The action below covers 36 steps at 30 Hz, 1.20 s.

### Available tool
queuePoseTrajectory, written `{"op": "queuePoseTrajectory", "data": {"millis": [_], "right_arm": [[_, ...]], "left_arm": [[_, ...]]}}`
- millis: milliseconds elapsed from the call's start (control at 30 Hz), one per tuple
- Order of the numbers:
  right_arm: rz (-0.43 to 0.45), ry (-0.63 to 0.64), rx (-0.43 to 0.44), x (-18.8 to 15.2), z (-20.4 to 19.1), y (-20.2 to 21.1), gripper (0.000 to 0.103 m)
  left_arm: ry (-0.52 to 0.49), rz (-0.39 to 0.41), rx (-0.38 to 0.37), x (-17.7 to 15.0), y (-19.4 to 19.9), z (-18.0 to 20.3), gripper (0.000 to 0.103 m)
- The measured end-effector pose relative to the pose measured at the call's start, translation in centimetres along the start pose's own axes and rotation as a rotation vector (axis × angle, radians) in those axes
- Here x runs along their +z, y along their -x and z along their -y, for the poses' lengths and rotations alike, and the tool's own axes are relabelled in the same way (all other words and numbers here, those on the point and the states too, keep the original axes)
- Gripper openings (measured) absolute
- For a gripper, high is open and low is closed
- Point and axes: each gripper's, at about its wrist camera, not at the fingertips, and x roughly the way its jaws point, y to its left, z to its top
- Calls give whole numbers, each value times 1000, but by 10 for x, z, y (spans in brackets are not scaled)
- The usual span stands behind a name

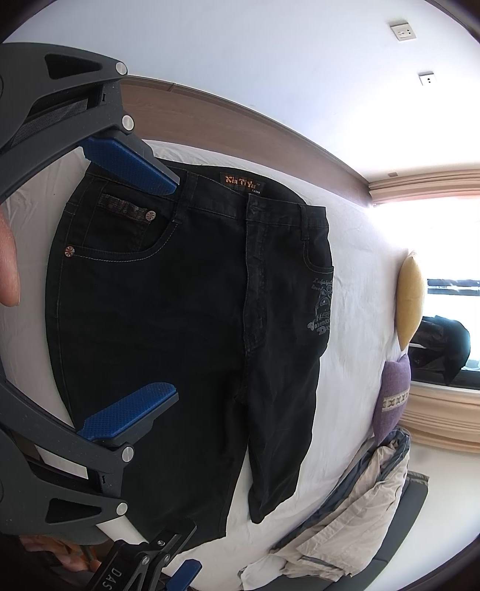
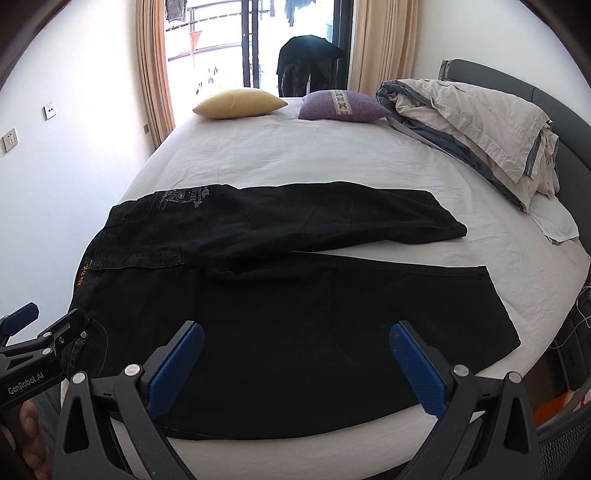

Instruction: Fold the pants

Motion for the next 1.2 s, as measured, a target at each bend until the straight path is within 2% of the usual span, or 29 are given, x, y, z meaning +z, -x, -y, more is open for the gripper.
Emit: {"op": "queuePoseTrajectory", "data": {"millis": [600, 900, 967, 1067, 1200], "right_arm": [[-8, 3, 7, -2, -3, -4, 103], [-36, 6, 24, -1, -3, -21, 103], [-37, 9, 45, 3, 3, -26, 103], [-35, 10, 123, 13, 13, -36, 103], [-26, 27, 196, 36, 26, -55, 103]], "left_arm": [[0, 0, 1, -1, -1, 0, 103], [-12, -25, -4, -2, -17, -1, 103], [-15, -30, -10, 5, -24, -4, 103], [-46, -26, -38, 27, -43, -13, 103], [-144, -13, -102, 79, -76, -23, 103]]}}
